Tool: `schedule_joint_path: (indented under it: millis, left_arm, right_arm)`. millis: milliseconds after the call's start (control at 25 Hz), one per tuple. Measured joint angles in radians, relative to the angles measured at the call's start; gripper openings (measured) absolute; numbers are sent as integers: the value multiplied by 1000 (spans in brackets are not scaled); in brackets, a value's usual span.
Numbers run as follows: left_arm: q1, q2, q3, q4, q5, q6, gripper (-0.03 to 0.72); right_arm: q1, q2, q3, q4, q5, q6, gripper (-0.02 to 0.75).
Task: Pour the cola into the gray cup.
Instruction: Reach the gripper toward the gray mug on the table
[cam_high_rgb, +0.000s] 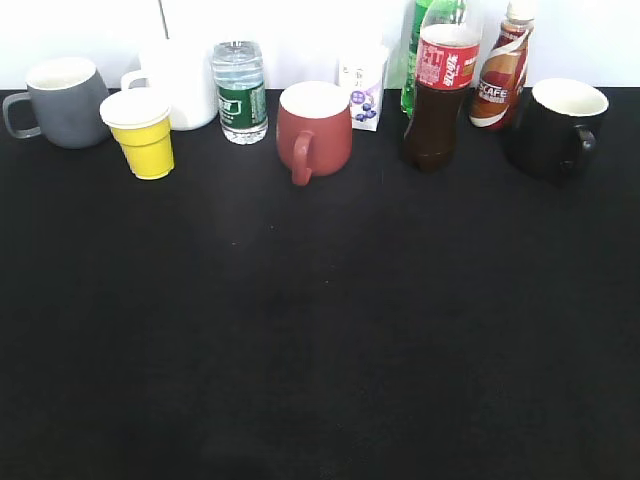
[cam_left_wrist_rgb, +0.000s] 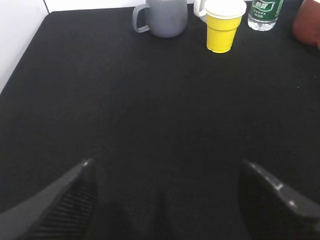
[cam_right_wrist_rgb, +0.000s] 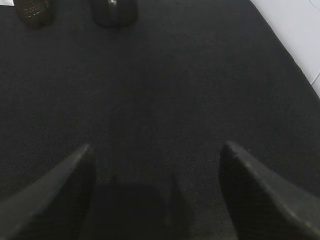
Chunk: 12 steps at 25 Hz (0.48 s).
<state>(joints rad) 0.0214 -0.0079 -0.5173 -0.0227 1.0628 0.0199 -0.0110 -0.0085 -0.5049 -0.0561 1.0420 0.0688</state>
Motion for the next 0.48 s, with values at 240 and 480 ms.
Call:
schedule_joint_path:
  millis: [240,480]
  left_arm:
    - [0,0,0,0,0,0,618]
    - [0,166,-43,14,-547,0,530]
  right_arm:
    - [0,0,0,0,0,0,584]
    - [0,0,0,0,0,0,584]
